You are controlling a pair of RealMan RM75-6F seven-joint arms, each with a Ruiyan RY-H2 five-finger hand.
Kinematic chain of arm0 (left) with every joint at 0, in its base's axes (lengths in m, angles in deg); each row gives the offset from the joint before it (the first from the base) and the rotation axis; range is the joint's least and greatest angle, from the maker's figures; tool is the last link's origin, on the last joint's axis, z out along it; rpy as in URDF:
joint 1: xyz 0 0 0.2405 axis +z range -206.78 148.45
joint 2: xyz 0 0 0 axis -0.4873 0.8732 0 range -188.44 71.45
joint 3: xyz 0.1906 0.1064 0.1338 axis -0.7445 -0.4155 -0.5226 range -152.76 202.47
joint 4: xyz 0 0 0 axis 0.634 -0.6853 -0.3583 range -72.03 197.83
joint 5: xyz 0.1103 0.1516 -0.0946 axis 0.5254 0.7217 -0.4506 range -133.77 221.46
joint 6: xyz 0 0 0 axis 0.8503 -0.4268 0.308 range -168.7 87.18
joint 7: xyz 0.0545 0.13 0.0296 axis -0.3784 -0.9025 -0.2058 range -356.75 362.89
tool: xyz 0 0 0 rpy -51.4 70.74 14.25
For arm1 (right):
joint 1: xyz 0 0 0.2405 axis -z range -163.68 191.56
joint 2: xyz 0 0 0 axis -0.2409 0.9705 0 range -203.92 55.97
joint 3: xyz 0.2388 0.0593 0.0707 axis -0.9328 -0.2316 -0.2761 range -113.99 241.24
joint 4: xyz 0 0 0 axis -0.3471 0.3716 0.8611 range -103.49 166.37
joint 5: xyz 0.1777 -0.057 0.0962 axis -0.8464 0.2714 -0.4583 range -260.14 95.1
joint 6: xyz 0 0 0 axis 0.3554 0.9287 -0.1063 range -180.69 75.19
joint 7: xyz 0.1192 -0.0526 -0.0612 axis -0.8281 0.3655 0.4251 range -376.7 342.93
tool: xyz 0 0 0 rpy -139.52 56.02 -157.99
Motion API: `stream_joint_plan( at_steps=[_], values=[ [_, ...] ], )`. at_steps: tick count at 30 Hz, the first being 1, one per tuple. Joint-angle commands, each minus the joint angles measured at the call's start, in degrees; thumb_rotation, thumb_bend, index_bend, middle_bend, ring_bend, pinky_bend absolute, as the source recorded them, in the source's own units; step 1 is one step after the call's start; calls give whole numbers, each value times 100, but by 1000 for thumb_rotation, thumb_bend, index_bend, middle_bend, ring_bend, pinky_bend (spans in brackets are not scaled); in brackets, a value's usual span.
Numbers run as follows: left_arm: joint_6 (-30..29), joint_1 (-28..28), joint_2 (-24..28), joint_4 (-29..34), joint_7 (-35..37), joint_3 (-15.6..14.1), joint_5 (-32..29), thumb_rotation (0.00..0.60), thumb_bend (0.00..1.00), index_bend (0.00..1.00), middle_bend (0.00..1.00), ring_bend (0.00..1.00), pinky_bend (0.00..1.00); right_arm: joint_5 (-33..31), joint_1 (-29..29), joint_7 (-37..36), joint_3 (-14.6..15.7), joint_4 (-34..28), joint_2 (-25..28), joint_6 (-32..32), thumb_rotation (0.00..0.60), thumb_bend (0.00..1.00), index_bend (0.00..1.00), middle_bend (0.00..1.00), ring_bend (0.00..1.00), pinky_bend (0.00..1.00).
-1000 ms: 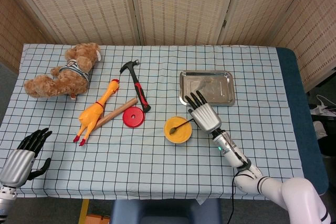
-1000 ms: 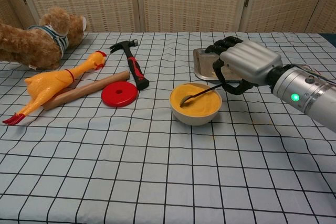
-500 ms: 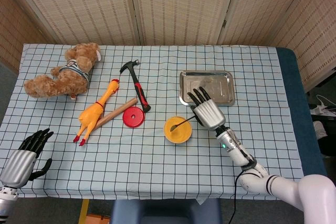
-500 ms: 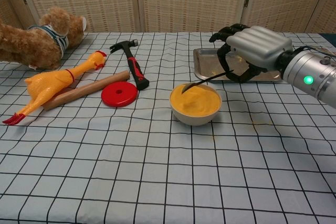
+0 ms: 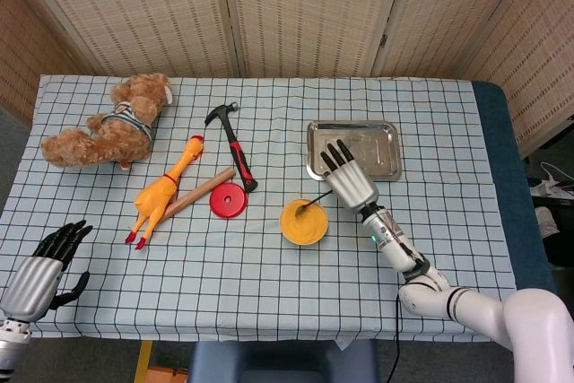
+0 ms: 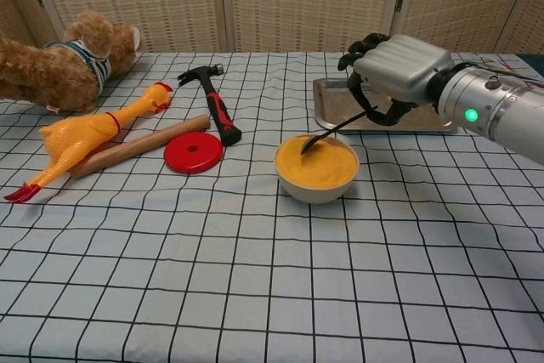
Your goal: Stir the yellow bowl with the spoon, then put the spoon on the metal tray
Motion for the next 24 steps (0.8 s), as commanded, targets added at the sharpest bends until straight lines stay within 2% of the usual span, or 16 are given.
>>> stream_joint_plan(
  at_steps=[1, 4, 14, 18, 24],
  values=[
    [-14, 4, 0, 3, 3, -3, 12, 600, 457, 0, 0, 0, 134, -71, -45, 132, 35, -26, 12, -97, 600, 611, 787, 138, 0, 0],
    [-30, 9, 9, -5, 20, -4, 17, 600, 456, 0, 0, 0, 134, -108, -25, 216, 99, -216, 160, -152, 600, 619, 801, 139, 0, 0],
    [10, -7, -13, 11, -40, -14, 20, 600, 458, 0, 0, 0, 134, -415, 54, 392, 284, -1464, 1085, -489, 600, 644, 839, 140, 0, 0],
    [20, -12, -22, 10, -54, -22, 29, 600, 457, 0, 0, 0, 134, -397, 113, 341, 196, -1503, 1007, -121, 600, 643, 838, 141, 0, 0],
    [10, -10, -16, 20, -52, -19, 23, 600, 456, 0, 0, 0, 134, -297, 105, 178, 81, -987, 518, 312, 600, 648, 826, 141, 0, 0]
  ],
)
